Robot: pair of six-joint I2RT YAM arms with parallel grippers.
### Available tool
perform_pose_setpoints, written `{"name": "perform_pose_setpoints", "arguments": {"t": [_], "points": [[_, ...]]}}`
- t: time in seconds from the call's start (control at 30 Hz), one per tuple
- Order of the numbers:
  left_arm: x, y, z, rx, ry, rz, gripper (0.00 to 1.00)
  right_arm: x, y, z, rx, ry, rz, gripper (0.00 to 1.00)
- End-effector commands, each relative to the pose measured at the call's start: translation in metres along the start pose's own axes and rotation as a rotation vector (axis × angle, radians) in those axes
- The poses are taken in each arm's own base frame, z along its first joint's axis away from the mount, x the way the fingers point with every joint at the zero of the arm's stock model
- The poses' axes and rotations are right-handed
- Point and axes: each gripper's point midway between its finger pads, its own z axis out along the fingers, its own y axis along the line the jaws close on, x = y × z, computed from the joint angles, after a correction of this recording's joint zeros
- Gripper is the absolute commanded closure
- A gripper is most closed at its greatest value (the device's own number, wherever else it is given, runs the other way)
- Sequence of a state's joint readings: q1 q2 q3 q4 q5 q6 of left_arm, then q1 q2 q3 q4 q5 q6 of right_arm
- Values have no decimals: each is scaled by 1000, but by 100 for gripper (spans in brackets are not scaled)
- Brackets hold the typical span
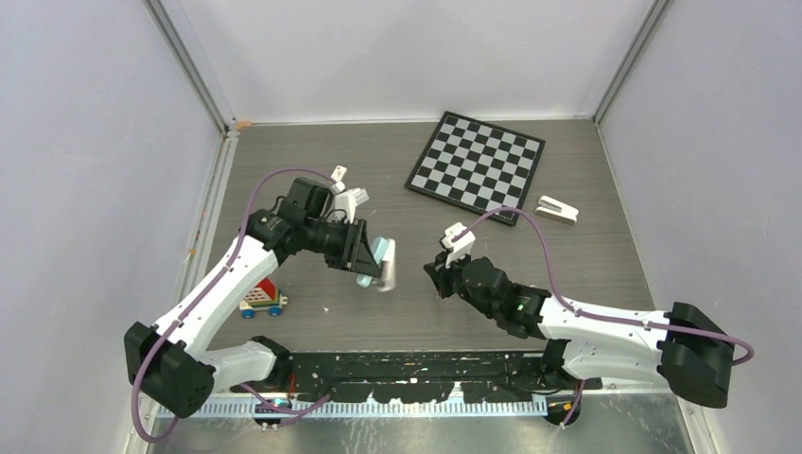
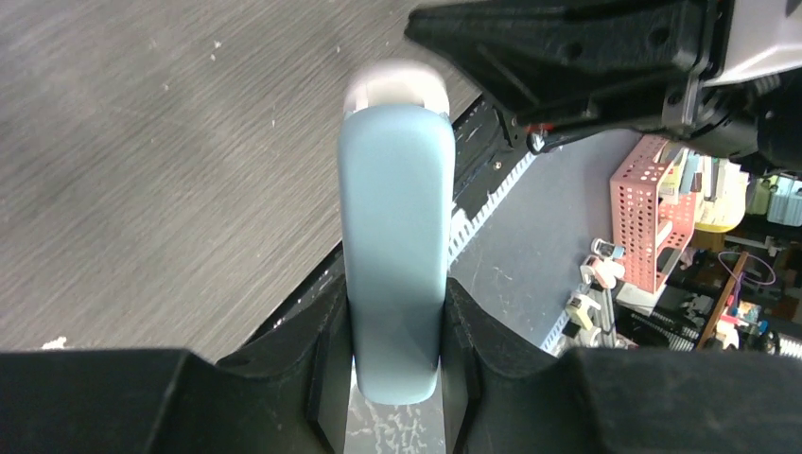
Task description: Load the staples into the stapler
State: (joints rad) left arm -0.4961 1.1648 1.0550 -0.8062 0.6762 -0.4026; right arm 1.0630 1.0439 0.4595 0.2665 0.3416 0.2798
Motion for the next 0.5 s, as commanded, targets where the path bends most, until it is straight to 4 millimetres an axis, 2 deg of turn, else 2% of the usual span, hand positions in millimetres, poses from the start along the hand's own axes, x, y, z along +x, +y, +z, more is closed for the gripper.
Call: {"name": "perform_pose_setpoints", "arguments": {"t": [0.0,0.13,0.23,0.33,0.47], "points": [[7,-3,-14,-6,24,66,100,-1,-26,-9,68,-8,-107,99],[12,-4,-18,-9,47,77,100,-6,-32,-12,80,-60,-132,100],[7,-2,-22,-38,15,94,100,-13,-23,-10,47,-47,-116,97],[-3,-3,-22,-50,-52,80,100,-28,-9,-3,51,-11,13,77],[-17,-10,-20,-16,-167,25,100,-44,50,1,-193,16,200,54]]}}
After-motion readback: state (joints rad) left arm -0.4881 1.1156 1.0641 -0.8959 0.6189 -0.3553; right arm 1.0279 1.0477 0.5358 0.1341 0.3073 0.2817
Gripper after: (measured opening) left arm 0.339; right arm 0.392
